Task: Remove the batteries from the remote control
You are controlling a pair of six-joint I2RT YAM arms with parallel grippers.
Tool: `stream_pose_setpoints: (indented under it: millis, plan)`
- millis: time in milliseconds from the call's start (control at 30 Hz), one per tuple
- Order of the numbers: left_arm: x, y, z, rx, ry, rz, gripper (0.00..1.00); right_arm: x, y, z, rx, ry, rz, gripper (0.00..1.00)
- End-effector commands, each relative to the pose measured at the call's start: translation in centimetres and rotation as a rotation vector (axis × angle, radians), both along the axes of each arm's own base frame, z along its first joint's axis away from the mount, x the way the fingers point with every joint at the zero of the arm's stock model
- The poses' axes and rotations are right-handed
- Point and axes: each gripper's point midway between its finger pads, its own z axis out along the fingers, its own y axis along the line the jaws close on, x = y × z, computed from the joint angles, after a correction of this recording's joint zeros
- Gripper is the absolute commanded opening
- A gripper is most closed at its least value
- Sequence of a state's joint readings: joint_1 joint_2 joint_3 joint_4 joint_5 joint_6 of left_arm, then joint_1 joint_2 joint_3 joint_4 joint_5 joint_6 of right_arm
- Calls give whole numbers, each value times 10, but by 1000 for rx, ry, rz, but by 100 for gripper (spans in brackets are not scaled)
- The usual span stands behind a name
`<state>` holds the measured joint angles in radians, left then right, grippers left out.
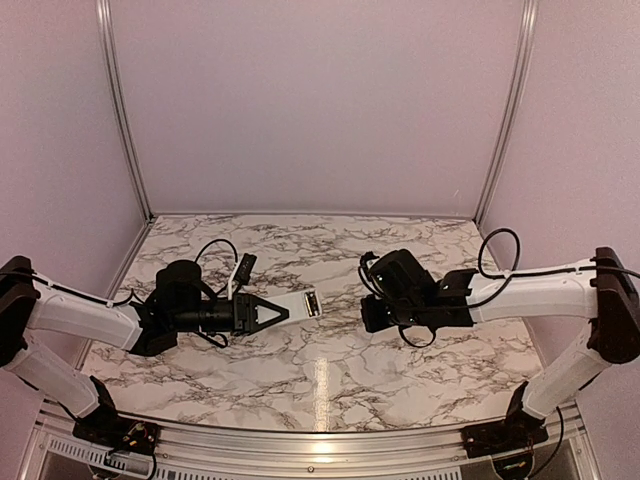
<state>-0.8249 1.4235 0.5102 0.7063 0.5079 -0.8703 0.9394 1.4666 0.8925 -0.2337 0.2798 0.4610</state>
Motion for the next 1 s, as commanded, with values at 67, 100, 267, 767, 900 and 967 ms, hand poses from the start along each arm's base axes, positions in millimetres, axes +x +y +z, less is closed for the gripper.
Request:
stream_pose_setpoints:
  millis: [67,100,267,767,900,967]
  plan:
    - [2,1,16,-14,-55,16,0,25,-10,-34,-222,27,-103,0]
    - [3,1,16,-12,-57,20,0,27,-10,-42,-249,38,-109,0]
    - [3,4,16,-4,-64,33,0,35,-5,-71,-338,84,-120,0]
    - [6,5,14,9,-62,49,0,27,26,-49,-164,105,19,49]
    - [6,4,11,11,-55,44,0,31,13,-37,-139,90,0,54]
    - [8,3,8,18,-50,47,0,32,4,-30,-124,75,-18,56]
